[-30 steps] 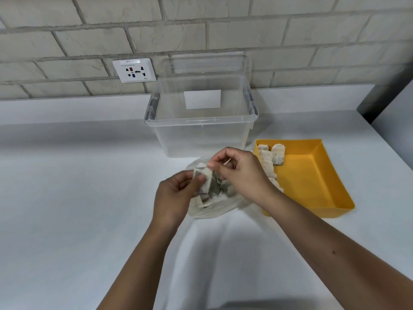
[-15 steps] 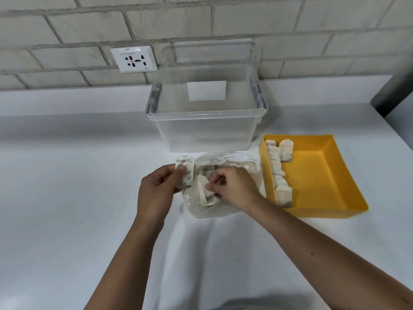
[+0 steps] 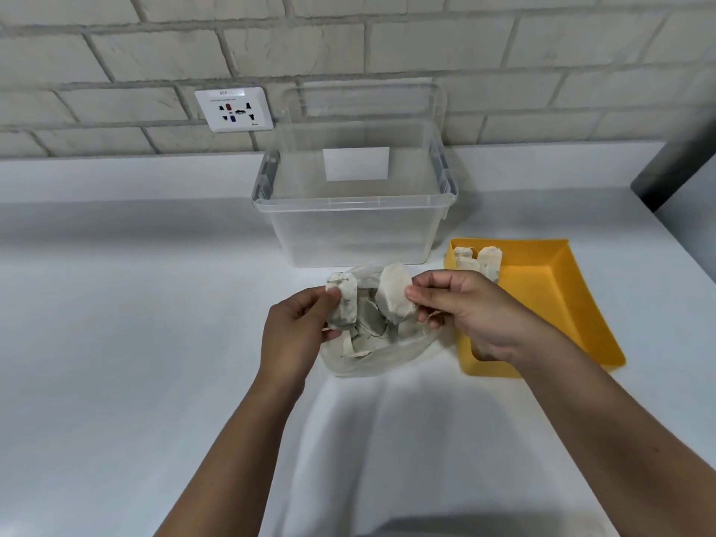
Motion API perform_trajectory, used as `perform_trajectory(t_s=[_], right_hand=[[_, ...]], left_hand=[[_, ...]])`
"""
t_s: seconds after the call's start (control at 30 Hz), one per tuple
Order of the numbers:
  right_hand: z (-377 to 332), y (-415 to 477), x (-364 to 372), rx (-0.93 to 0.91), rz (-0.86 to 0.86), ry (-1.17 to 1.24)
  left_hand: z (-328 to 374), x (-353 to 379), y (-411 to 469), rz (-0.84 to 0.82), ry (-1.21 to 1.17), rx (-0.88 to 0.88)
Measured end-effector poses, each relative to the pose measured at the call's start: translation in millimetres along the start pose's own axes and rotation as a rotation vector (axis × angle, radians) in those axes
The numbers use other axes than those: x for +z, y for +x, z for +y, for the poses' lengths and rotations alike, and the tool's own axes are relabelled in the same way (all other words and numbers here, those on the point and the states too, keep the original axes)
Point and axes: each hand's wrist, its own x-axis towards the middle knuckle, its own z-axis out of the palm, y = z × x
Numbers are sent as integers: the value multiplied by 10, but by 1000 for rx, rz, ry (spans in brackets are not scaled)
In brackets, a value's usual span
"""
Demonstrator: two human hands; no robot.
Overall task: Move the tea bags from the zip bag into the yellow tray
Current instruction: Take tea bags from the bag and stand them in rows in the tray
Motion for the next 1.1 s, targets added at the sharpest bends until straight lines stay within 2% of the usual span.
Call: perform_trajectory(t_s=[0.17,0.4,0.5,0.63,0.9,1.1], right_hand=[[-69,-89,-43,64,-176,290],[-40,-78,-50,95,-378,383],[-85,-95,-57,126,-466,282],[-131,-47,-31,99,-270,20],[-67,37,20,27,-115,-99],[-31,45,67,1,-76,-101]], left_hand=[[10,101,-67,-93,-118,-120],[13,226,-139,-185,-160,-155],[14,217,-124,-186,-111,-150],[50,191,-141,-295,-58,-174],[7,170,-169,-293,-23,-117],[-14,155,-169,-319,-18,-135]])
